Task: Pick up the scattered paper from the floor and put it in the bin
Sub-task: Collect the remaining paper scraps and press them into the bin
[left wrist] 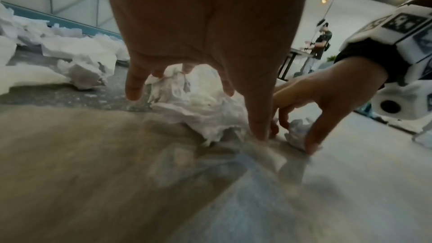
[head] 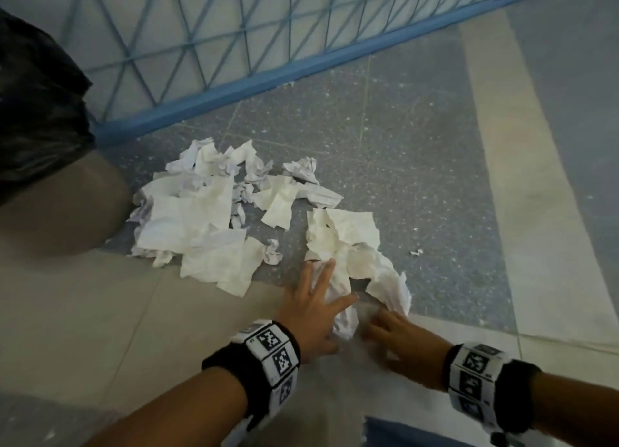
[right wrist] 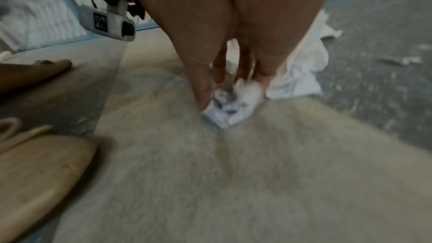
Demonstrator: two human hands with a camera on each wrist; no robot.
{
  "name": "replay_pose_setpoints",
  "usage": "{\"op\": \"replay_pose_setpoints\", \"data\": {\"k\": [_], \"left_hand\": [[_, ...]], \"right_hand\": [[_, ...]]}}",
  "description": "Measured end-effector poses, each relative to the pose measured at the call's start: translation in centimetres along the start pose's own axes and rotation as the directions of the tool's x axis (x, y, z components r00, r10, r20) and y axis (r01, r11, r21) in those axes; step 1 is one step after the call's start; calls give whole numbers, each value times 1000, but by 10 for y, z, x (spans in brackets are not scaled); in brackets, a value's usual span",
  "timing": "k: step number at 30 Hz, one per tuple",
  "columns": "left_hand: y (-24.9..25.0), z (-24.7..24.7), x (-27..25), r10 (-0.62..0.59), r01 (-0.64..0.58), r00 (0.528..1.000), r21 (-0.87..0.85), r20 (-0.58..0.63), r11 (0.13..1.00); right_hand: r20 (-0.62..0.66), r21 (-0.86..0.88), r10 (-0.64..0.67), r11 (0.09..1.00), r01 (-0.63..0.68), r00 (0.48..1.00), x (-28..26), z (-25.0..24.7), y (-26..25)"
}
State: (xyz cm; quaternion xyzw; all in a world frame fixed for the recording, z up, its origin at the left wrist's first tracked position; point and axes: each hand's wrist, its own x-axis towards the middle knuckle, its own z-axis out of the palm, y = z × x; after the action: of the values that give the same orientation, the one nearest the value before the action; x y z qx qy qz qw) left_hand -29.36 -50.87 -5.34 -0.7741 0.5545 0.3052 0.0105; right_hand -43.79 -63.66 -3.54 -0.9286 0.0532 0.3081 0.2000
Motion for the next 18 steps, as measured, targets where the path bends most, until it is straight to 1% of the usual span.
{"op": "replay_pose_setpoints", "data": {"k": [1, 2, 4, 5, 6, 7, 8, 10, 13, 15, 18], "left_hand": [[-1, 2, 3, -7, 7, 1000, 16, 2, 1000], [-4, 3, 5, -12, 12, 1000, 16, -9, 1000], [-12, 1, 8, 31, -30, 996, 12, -85, 999], [-16, -3, 8, 51, -51, 988, -1, -143, 999], [-20, -7, 9, 70, -68, 982, 18, -175, 997], [-23, -10, 9, 87, -81, 978, 38, -188, 996], [-23, -14, 9, 74, -70, 983, 33, -167, 997], [-30, -14, 8, 47, -43, 992, 33, -114, 999], [-36, -13, 6, 43, -41, 992, 21, -120, 999], [-37, -15, 0, 36, -45, 991, -67, -126, 997], [-44, -18, -8, 4, -38, 985, -194, -170, 980]], "right_hand": [[-80, 79, 15, 997, -9, 997, 0, 5, 1], [-145, 180, 63, 983, -36, 987, 0, 5, 2], [-283, 325, 147, 944, -49, 948, -1, 3, 6], [-369, 367, 171, 930, -26, 913, -1, 0, 8], [-453, 395, 189, 919, 6, 871, -1, -2, 10], [-520, 404, 203, 914, 29, 830, 1, -1, 13], [-562, 397, 215, 917, 33, 799, 4, 0, 17], [-598, 368, 236, 930, 1, 766, 13, 6, 25], [-625, 255, 228, 964, -81, 746, 21, 14, 35], [-625, 208, 265, 963, -171, 734, 21, 19, 41], [-657, 150, 303, 950, -274, 691, 19, 23, 46]]}}
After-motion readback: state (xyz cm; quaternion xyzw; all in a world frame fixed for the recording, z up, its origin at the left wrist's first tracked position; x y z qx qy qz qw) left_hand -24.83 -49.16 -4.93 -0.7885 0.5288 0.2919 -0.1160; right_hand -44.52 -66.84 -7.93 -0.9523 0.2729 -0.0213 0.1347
